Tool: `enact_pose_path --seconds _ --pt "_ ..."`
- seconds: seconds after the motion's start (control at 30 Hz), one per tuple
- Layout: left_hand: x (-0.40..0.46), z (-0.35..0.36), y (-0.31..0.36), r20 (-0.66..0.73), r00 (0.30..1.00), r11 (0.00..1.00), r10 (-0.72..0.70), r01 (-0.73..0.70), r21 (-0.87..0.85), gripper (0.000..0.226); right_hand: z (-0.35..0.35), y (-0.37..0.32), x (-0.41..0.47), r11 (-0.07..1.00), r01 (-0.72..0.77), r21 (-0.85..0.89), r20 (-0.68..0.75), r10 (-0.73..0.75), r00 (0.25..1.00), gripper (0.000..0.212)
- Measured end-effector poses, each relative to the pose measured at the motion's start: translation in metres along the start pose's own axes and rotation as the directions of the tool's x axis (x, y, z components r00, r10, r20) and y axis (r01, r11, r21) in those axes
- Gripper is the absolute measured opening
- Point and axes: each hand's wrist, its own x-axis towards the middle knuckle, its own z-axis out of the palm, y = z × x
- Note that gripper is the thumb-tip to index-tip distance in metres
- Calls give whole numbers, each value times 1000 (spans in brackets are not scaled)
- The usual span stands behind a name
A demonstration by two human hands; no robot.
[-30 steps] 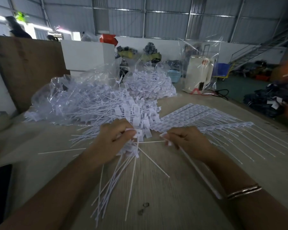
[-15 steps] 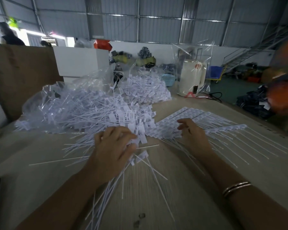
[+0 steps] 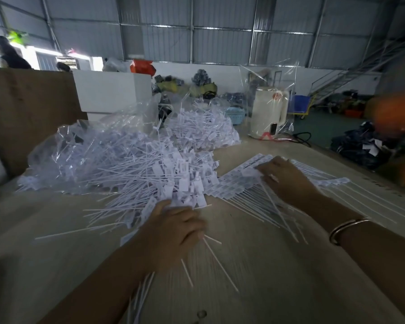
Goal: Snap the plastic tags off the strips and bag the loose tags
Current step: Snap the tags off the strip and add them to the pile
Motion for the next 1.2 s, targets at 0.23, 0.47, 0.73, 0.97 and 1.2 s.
enact_pose_path --seconds 0.23,0.47,0.73,0.97,1.2 --pt "3 -15 1 -230 972 998 -43 31 -54 39 -53 -43 5 987 94 132 -194 -67 979 32" --pt "0 -29 3 -173 924 718 -341 138 -682 35 -52 -131 -30 953 302 11 -38 -301 953 25" --pt "-3 -18 -9 -88 984 860 -158 93 -502 49 -24 -146 -60 963 254 90 -42 -251 967 30" --pt "1 -24 -12 -250 968 917 -27 -75 -392 28 -12 -127 -57 881 41 471 52 -75 996 27" --pt "-4 -27 -5 -242 930 960 -276 280 -21 52 -7 -133 -60 896 68 438 20 -85 996 31"
